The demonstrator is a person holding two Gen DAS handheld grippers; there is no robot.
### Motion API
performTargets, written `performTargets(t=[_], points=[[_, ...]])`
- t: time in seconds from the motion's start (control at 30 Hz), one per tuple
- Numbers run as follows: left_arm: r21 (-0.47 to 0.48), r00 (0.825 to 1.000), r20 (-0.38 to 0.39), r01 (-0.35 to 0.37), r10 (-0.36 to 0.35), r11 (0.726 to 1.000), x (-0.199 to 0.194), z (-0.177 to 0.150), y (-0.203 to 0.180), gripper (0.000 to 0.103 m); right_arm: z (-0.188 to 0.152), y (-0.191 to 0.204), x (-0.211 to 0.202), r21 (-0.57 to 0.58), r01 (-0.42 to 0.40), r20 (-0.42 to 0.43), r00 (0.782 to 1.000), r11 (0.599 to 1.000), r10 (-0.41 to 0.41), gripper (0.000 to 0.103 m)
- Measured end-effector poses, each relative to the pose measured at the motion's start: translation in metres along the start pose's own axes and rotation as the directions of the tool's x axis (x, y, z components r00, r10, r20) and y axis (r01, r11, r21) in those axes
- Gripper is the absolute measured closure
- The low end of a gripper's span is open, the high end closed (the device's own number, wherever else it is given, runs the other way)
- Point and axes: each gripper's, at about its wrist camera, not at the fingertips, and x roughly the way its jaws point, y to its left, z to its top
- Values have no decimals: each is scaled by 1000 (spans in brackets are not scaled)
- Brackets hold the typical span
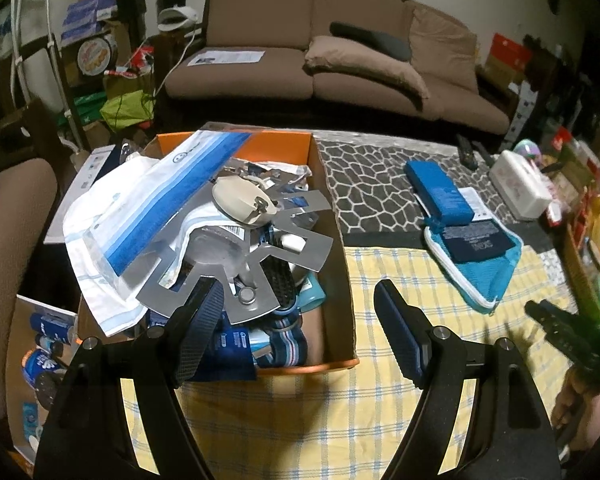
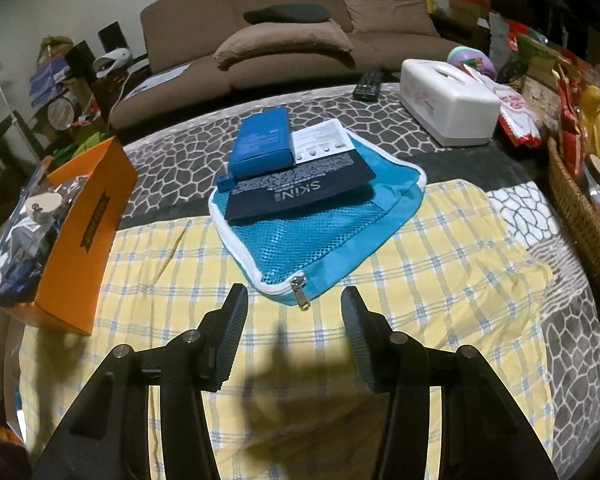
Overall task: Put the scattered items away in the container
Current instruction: 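Withdraw both grippers from the box toward the teal mesh pouch, then move the right gripper to the black SKIN card and grasp its edge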
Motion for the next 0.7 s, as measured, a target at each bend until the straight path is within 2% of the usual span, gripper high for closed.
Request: performTargets(t=[0.1, 0.17, 0.23, 0.33, 0.5, 0.6, 0.7], points=[[-27, 1000, 4, 5, -5, 1000, -1, 3, 8, 28, 1, 5, 6, -11, -8, -12, 1000, 1000, 8, 51], [-43, 1000, 9, 5, -5, 999, -1, 4, 12, 28, 1, 8, 9, -22, -17, -23, 1000, 1000, 17, 47], [-55, 1000, 13, 8, -7, 998, -1, 5, 16, 28, 2, 11, 13, -35, -19, -29, 999, 999, 18, 38], [-54, 1000, 12, 11, -11, 998, 1, 6, 17, 28, 1, 9, 22, -44, -9, -49, 999, 999, 7, 33], [-49, 1000, 12, 17, -17, 999, 2, 6, 17, 28, 4, -16, 32, 40, -34, -78, 996, 999, 37, 29], [-50, 1000, 16, 24, -23, 998, 1, 6, 16, 28, 23, -35, 37, 88, -40, -41, 998, 995, 44, 29], [-51, 1000, 23, 20, -19, 999, 0, 6, 17, 28, 49, -55, 56, 193, -71, -37, 996, 979, 79, 28]])
